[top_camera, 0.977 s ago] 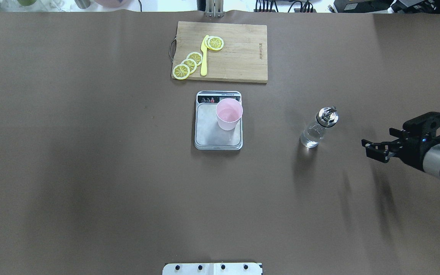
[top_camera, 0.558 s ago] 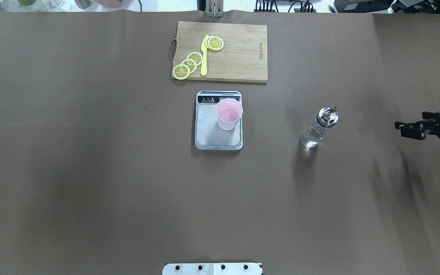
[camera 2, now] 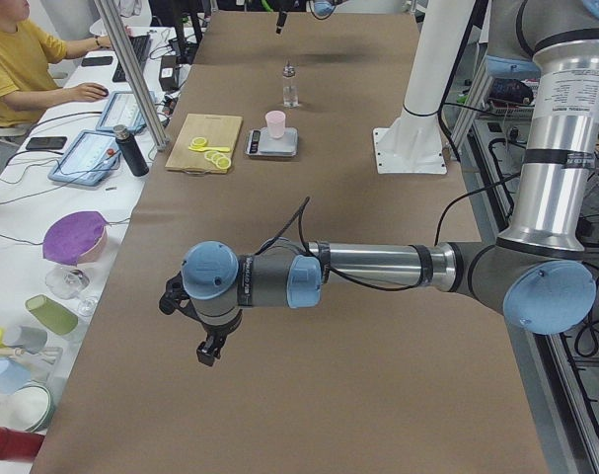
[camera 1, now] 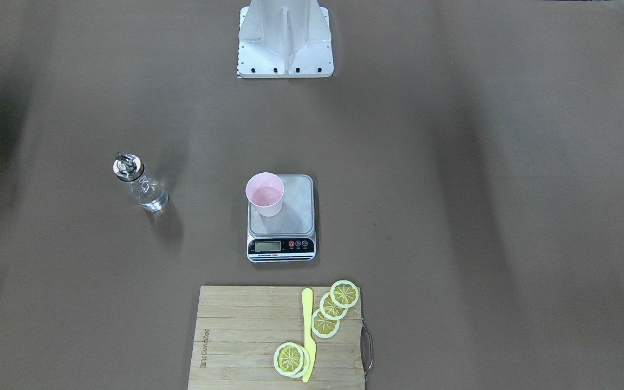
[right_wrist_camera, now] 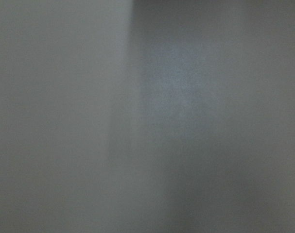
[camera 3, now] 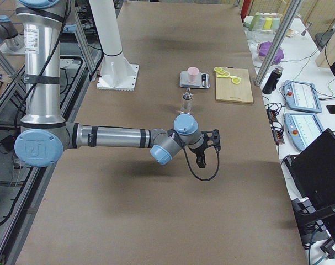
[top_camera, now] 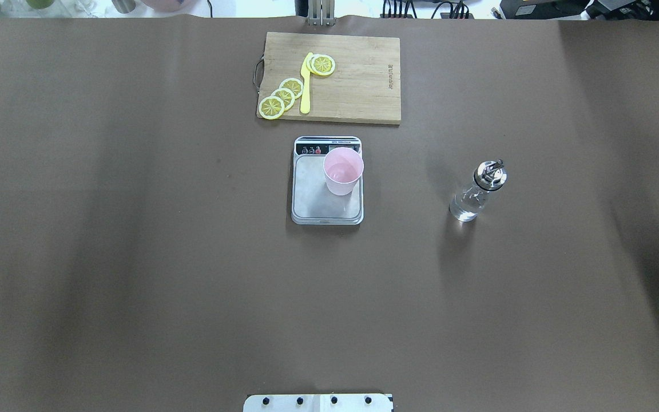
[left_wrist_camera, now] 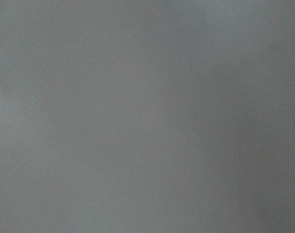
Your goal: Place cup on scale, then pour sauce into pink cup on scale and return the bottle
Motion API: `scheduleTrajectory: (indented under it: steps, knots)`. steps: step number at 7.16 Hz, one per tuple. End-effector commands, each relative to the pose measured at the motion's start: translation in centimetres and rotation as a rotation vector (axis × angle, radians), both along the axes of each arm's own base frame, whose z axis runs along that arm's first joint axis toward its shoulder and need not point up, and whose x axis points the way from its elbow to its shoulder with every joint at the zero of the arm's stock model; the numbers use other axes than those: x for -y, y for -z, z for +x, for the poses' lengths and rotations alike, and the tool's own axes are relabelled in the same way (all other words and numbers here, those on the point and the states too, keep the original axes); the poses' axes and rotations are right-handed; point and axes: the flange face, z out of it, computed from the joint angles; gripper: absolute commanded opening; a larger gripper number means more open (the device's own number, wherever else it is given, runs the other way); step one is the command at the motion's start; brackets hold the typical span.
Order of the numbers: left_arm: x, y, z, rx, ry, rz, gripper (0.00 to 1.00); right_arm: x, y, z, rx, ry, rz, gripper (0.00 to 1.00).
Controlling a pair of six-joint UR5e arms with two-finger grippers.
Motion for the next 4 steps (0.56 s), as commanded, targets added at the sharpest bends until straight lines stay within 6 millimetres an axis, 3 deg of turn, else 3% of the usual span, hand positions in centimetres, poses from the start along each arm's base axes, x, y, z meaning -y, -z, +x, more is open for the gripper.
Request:
scheduleTrajectory:
  steps: [1, 2, 3, 4]
  knots:
    - [-1.7, -1.7, -0.4, -0.013, 0.02, -0.034, 1.0, 6.6, 3.9, 3.4, -0.132, 0.123, -0.018, 1.0]
    - [-2.5, -2.4, -0.3, -0.014, 0.02, -0.038, 1.0, 8.7, 6.4, 5.2, -0.156, 0.174, -0.022, 1.0]
    - [-2.8, -2.7, -0.3, -0.017, 0.02, -0.046, 1.0, 9.9, 8.2, 5.6, -0.166, 0.209, -0.018, 1.0]
    - [-4.9, -4.0, -1.4, -0.024, 0.063, -0.075, 1.0, 9.3, 7.1, 6.7, -0.144, 0.202, -0.077, 1.0]
